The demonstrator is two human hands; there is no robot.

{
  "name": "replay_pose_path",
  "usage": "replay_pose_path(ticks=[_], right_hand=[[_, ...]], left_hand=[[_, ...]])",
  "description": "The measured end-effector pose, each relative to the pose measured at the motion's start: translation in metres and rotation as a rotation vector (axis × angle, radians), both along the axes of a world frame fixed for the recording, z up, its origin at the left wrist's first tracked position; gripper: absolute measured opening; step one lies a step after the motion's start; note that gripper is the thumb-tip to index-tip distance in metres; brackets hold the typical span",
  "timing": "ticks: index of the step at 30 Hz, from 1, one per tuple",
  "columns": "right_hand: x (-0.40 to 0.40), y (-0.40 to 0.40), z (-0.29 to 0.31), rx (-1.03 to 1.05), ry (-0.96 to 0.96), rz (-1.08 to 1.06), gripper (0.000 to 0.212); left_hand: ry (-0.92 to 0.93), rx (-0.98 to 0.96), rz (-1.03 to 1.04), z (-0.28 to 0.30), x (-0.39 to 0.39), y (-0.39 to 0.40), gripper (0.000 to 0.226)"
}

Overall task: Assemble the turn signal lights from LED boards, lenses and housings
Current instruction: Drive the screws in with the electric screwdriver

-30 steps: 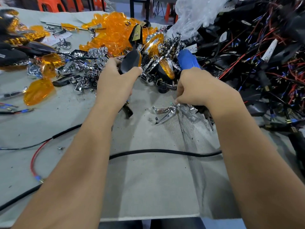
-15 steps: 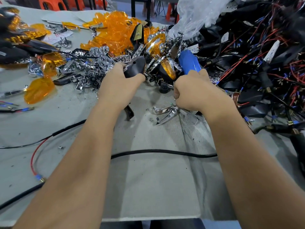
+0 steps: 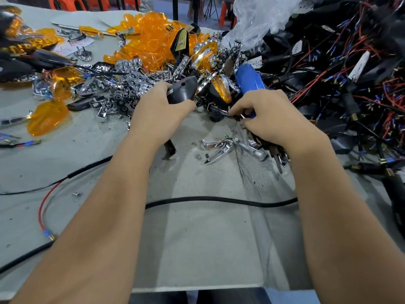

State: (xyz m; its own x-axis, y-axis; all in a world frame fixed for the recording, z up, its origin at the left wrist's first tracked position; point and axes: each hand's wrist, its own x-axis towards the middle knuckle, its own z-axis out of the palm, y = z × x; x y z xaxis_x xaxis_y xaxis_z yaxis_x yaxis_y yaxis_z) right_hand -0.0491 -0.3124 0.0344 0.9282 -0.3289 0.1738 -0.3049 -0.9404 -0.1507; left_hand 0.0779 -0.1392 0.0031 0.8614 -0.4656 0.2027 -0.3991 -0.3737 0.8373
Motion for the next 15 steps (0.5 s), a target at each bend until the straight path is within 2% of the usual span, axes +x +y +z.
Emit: replay_pose_path(ticks=[3,7,15], right_hand=[[0.002,0.007,-0.004,-0.11,0.085,0.061,0.034],[0.013,0.014,-0.009,-0.196,0.104,0.052,0.03],[0.011,0.015,-0.011,-0.167,0.031,0.034,0.022]], left_hand=[[0.001,0.011,-0.003,-0.001,-0.001,0.0,0.029],[-0.021,0.034,-0.006,-0.001,-0.001,-0.001,0.028],[-0.026,0.047,-0.015,0.0,-0.001,0.0,0.028]])
